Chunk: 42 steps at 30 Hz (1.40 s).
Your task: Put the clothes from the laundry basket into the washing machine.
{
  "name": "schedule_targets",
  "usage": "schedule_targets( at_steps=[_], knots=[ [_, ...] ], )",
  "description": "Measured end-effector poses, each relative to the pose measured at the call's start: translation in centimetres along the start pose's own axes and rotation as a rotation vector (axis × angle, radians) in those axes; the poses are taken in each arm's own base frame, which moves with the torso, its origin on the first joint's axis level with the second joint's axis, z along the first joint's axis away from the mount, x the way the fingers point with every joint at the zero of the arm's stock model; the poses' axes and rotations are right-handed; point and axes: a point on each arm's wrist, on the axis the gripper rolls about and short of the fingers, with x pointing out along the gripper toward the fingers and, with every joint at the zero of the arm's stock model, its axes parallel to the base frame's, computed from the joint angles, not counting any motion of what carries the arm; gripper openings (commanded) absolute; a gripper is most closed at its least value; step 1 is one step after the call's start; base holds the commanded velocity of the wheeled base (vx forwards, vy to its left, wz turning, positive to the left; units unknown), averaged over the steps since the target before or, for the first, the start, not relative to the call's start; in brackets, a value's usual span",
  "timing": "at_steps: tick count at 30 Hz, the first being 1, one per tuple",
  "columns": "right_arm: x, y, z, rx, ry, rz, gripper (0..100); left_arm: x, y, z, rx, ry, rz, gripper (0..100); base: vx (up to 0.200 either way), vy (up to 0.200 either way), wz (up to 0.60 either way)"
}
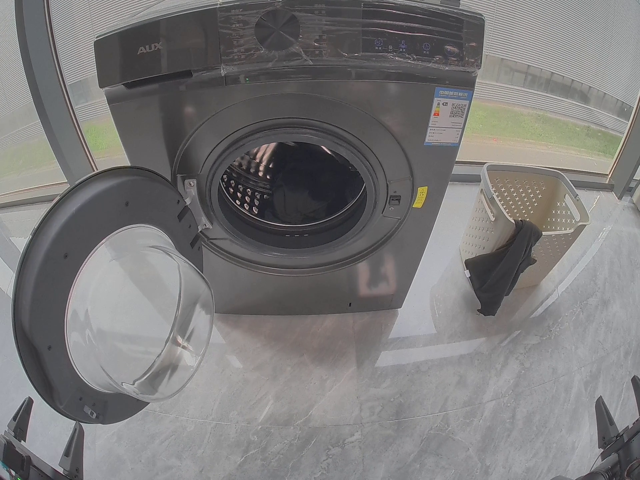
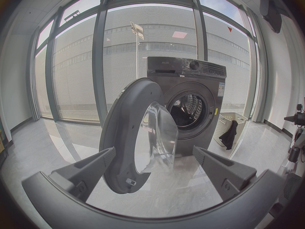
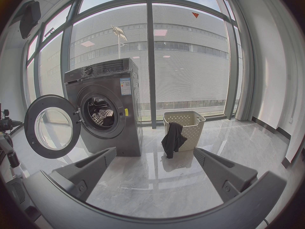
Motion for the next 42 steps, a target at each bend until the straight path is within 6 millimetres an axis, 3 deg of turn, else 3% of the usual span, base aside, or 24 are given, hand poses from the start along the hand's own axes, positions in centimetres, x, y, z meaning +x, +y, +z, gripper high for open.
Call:
schedule_targets(
  at_steps=[42],
  knots=[
    [0.02,0.00,0.00,0.000,0.002,0.000,100,0.00,0.00,0.00,0.004,0.000,0.000,100,0.000,-0.200,0.00]
  ],
)
